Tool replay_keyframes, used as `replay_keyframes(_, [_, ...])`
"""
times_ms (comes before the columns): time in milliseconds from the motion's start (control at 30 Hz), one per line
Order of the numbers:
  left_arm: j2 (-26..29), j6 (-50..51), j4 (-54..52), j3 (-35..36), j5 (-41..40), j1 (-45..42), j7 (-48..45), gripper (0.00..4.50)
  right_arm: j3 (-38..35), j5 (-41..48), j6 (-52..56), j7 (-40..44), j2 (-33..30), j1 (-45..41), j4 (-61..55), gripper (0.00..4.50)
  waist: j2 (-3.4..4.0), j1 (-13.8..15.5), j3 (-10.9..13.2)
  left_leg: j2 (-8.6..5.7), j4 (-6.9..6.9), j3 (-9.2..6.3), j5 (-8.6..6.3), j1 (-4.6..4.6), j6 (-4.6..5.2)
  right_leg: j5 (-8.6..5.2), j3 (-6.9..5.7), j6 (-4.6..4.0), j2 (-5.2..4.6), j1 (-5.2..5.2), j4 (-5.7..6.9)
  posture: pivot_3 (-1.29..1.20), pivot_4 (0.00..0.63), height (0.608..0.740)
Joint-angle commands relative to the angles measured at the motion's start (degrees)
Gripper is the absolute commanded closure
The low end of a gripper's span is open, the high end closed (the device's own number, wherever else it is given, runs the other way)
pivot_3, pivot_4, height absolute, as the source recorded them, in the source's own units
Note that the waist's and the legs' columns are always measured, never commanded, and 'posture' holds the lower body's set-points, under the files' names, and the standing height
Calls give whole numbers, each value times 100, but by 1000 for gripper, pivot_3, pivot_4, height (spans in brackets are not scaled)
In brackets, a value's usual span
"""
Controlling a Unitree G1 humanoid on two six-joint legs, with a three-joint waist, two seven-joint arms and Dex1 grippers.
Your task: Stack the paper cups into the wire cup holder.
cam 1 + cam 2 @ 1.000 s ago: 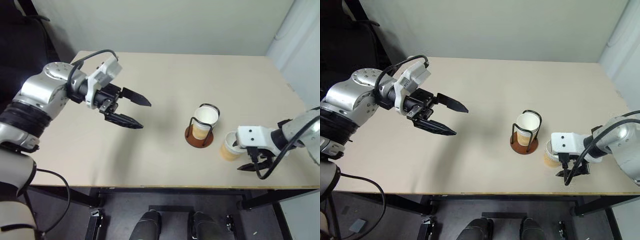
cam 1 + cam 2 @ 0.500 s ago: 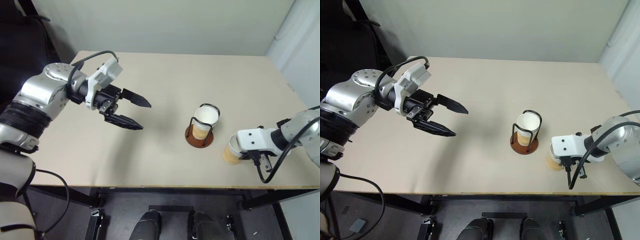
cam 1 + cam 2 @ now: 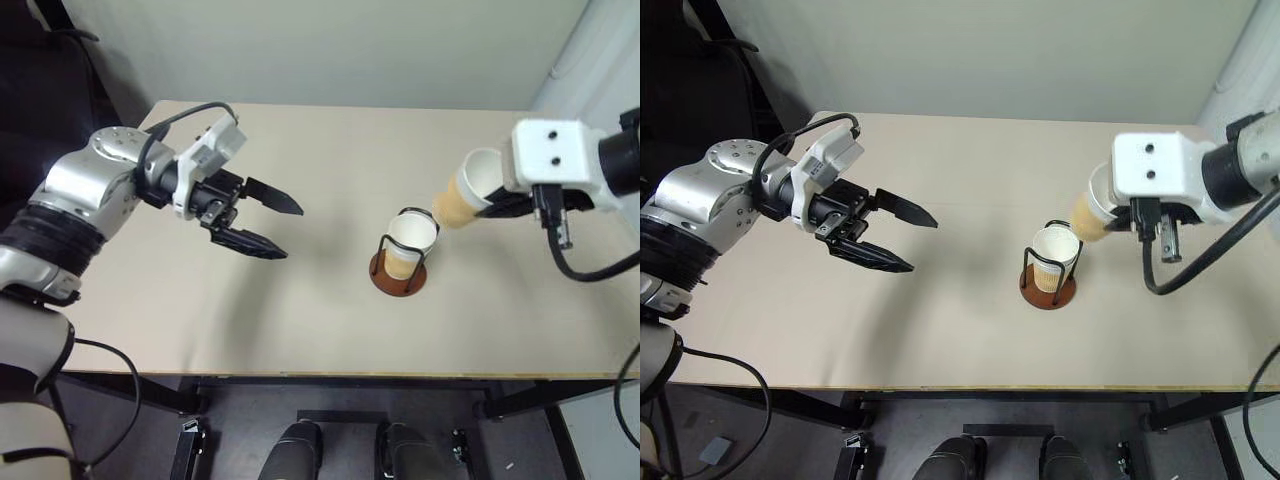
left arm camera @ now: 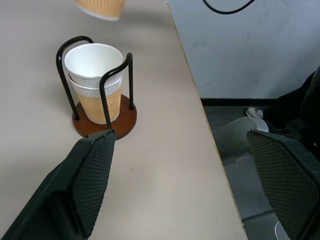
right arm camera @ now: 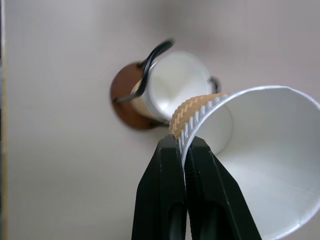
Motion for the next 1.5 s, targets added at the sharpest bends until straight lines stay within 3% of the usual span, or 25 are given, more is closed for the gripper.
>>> replay_keyframes(33, [16, 5, -38, 163, -7, -104, -160, 0, 106, 56, 227, 18, 201, -310, -81, 4427, 0, 2, 0, 0, -1, 0, 2, 0, -4, -1, 0, -1, 0, 0, 0, 0, 150, 740])
replay_keyframes(233, [34, 10, -64, 141, -2, -89, -160, 0, 323, 69, 300, -89, 489, -22, -327, 4427, 0, 14, 0, 0, -1, -2, 11, -1, -24, -7, -3, -3, 0, 0, 0, 0, 150, 740])
replay_keyframes(367, [108, 46, -147, 144, -35, -55, -160, 0, 470, -229, -204, -174, 469, 290, -108, 4427, 0, 20, 0, -3, 3, -2, 13, -2, -31, -8, -2, -5, -3, 3, -1, 0, 150, 740])
replay_keyframes(1333, [221, 119, -264, 183, -46, 36, -160, 0, 998, -1011, -1051, -49, 1140, 160, 495, 4427, 0, 1, 0, -3, 1, -3, 5, 2, -17, -5, -5, -6, -5, 1, 4, 0, 150, 740])
replay_keyframes(1433, [232, 120, -266, 181, -37, 44, -160, 0, 1012, -1106, -1120, -48, 1241, 82, 619, 3814, 0, -1, 0, -2, 1, -3, 5, 2, -17, -4, -5, -7, -5, 0, 5, 0, 150, 740])
replay_keyframes(1500, [238, 119, -261, 178, -30, 49, -160, 0, 965, -1114, -1063, -75, 1360, -20, 713, 3108, 0, -9, 0, -1, 0, -3, 5, 3, -17, -4, -5, -8, -5, 0, 5, 0, 150, 740])
